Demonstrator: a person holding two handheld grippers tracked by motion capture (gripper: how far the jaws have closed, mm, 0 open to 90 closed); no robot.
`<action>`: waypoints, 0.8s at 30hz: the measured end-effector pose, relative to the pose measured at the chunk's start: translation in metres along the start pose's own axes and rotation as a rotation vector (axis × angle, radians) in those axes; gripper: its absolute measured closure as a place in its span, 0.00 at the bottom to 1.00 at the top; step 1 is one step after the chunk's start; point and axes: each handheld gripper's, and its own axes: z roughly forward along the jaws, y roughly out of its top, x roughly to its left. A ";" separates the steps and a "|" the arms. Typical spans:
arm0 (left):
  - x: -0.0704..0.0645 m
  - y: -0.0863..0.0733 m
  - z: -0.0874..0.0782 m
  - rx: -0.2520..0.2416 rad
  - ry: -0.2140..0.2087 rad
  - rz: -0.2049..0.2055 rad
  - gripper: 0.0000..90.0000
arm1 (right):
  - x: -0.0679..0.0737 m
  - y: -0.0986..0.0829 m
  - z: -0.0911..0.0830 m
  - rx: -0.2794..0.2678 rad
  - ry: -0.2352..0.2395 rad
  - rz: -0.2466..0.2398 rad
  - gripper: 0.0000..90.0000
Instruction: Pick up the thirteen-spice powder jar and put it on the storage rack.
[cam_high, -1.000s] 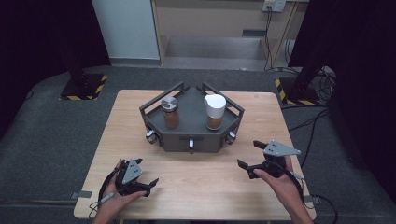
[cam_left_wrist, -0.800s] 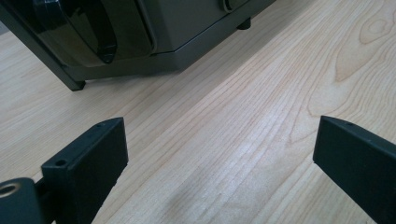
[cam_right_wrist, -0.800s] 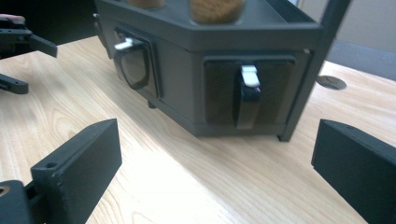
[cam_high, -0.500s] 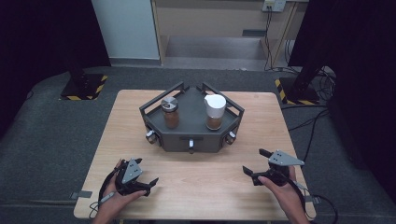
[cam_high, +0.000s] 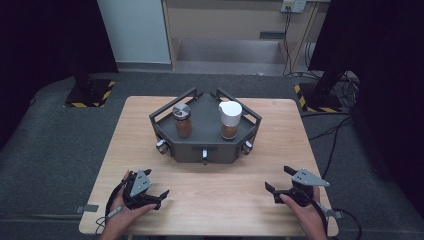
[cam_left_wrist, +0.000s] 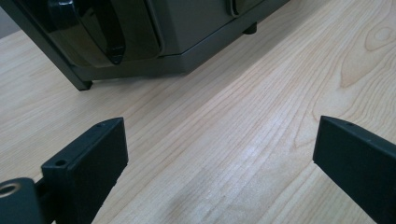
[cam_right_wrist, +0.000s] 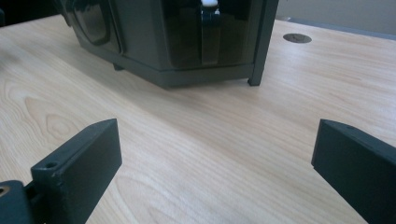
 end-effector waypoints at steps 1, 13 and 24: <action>0.000 0.000 0.000 0.000 0.001 0.000 0.03 | 0.001 -0.002 0.000 -0.001 0.001 0.006 0.02; -0.001 0.000 -0.002 -0.005 0.015 -0.001 0.03 | 0.009 -0.008 -0.004 0.017 -0.015 -0.001 0.02; -0.003 -0.001 -0.004 -0.005 0.028 -0.004 0.03 | 0.011 -0.009 -0.006 0.018 -0.029 0.007 0.02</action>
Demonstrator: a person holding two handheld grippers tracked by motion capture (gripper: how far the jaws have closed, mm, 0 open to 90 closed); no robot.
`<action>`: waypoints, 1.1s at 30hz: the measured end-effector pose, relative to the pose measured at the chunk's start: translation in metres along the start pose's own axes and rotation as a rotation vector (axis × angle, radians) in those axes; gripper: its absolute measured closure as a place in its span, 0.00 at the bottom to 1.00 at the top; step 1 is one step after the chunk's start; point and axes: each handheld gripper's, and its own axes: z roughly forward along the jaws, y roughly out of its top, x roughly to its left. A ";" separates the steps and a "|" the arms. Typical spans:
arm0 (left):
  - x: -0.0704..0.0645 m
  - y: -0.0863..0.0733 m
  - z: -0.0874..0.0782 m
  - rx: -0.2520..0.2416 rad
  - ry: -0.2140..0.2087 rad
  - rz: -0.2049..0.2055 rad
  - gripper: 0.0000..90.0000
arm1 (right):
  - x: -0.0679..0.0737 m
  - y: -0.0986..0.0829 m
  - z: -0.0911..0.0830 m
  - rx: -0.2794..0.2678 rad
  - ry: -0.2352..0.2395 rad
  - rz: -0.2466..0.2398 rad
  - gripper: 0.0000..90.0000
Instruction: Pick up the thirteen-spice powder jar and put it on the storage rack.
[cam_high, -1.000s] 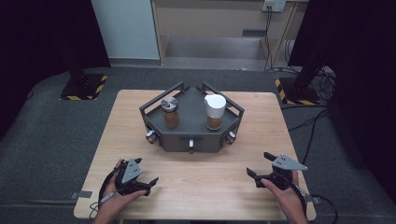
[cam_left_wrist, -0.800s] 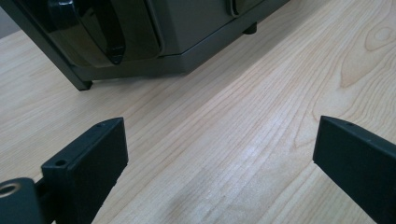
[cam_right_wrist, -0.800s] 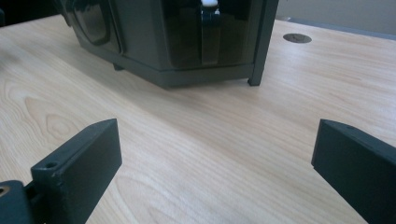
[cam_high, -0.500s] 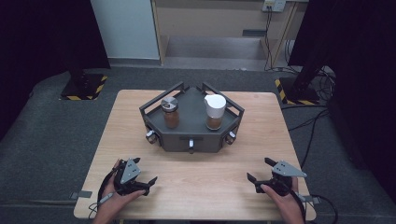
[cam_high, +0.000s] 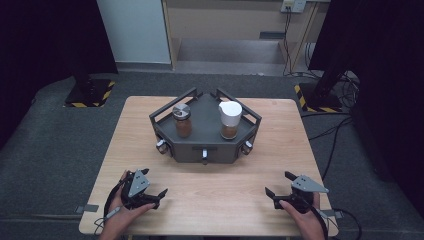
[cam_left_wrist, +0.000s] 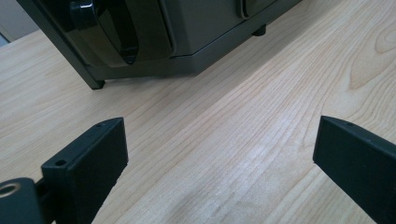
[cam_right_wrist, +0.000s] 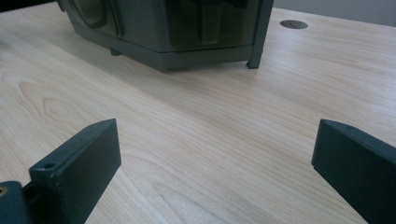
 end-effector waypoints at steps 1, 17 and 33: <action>-0.001 0.000 0.000 0.000 0.002 -0.002 0.03 | 0.000 0.000 -0.001 -0.002 -0.002 0.002 0.02; -0.005 -0.001 -0.002 -0.001 0.020 -0.011 0.03 | -0.003 -0.002 -0.006 -0.013 -0.008 0.021 0.02; -0.004 -0.001 0.000 -0.001 0.017 -0.014 0.03 | -0.003 -0.005 -0.004 -0.007 -0.015 0.035 0.02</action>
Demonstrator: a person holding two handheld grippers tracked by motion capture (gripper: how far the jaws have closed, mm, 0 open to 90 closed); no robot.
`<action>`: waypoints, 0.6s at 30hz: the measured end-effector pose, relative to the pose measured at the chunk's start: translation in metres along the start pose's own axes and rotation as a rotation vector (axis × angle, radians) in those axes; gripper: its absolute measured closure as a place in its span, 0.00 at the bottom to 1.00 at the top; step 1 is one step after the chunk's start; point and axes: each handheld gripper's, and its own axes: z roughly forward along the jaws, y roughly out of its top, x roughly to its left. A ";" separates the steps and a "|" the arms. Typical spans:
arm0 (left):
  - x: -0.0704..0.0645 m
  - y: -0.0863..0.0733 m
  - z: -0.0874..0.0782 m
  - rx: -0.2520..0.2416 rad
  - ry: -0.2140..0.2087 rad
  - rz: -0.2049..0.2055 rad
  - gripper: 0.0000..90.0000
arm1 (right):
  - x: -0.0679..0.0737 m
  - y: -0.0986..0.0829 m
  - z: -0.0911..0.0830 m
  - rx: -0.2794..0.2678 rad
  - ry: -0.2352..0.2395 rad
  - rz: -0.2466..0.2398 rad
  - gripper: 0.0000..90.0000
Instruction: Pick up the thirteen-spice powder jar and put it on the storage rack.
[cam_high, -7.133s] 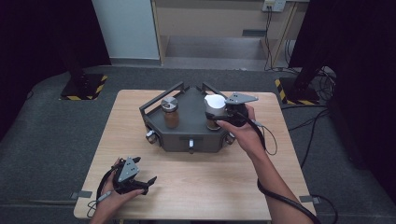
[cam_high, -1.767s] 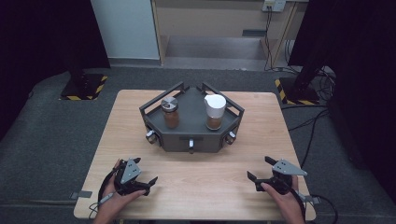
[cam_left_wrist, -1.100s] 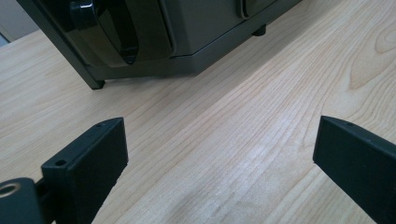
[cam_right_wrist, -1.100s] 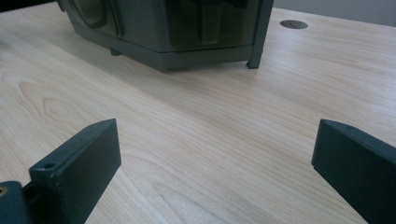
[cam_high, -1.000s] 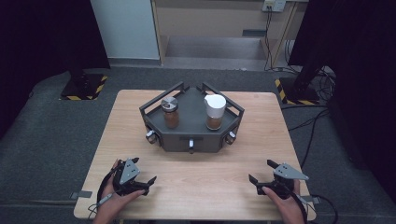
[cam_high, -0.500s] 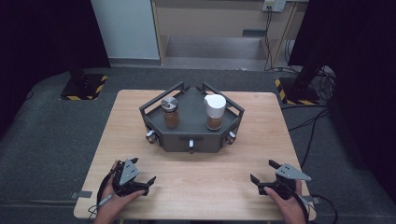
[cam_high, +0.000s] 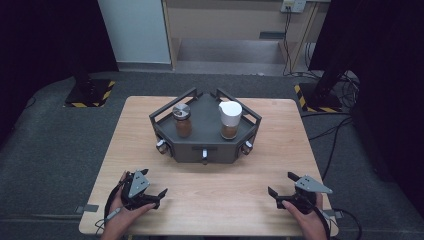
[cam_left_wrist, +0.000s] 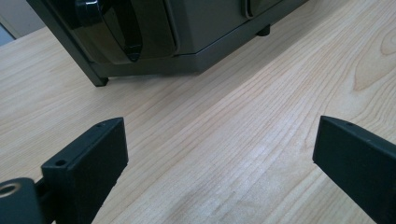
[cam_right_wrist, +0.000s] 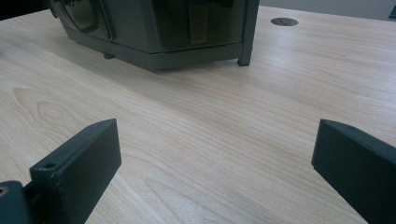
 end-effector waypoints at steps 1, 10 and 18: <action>0.000 0.000 0.000 0.001 -0.001 0.001 0.03 | 0.000 0.000 0.000 0.000 0.000 0.000 0.02; 0.001 0.001 0.001 0.000 0.000 0.008 0.03 | 0.000 0.000 0.001 -0.004 -0.006 0.009 0.02; 0.003 0.000 -0.001 -0.001 0.009 0.003 0.03 | 0.001 0.000 0.003 0.003 -0.011 -0.001 0.02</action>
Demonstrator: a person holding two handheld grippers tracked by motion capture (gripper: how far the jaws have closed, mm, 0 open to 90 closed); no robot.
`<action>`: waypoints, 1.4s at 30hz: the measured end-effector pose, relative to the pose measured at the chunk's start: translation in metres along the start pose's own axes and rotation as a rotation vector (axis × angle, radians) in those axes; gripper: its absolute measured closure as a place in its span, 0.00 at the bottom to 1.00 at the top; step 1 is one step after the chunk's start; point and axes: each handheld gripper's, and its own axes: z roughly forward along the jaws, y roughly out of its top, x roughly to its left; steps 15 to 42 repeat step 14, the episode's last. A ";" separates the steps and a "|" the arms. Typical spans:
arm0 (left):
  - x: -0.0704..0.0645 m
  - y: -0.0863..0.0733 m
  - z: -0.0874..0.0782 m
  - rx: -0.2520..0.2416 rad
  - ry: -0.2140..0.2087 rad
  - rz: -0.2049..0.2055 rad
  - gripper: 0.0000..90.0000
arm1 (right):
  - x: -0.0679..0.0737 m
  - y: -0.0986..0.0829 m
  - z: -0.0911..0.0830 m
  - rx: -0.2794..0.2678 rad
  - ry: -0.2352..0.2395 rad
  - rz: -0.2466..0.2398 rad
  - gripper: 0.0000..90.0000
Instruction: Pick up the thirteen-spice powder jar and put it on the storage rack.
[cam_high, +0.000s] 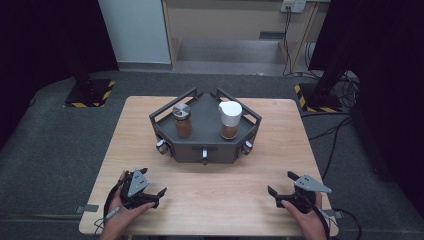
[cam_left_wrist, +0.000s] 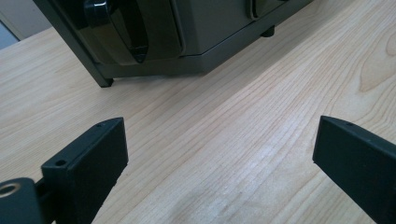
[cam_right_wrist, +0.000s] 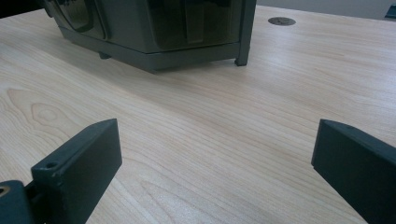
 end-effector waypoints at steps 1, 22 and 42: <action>0.000 -0.001 0.000 -0.003 0.001 -0.003 0.03 | 0.000 0.000 0.000 0.001 0.000 -0.002 0.02; -0.001 0.001 0.000 0.001 0.001 0.006 0.03 | 0.002 0.001 0.000 0.004 0.004 -0.006 0.02; -0.001 0.001 0.000 0.001 0.001 0.006 0.03 | 0.002 0.001 0.000 0.004 0.004 -0.006 0.02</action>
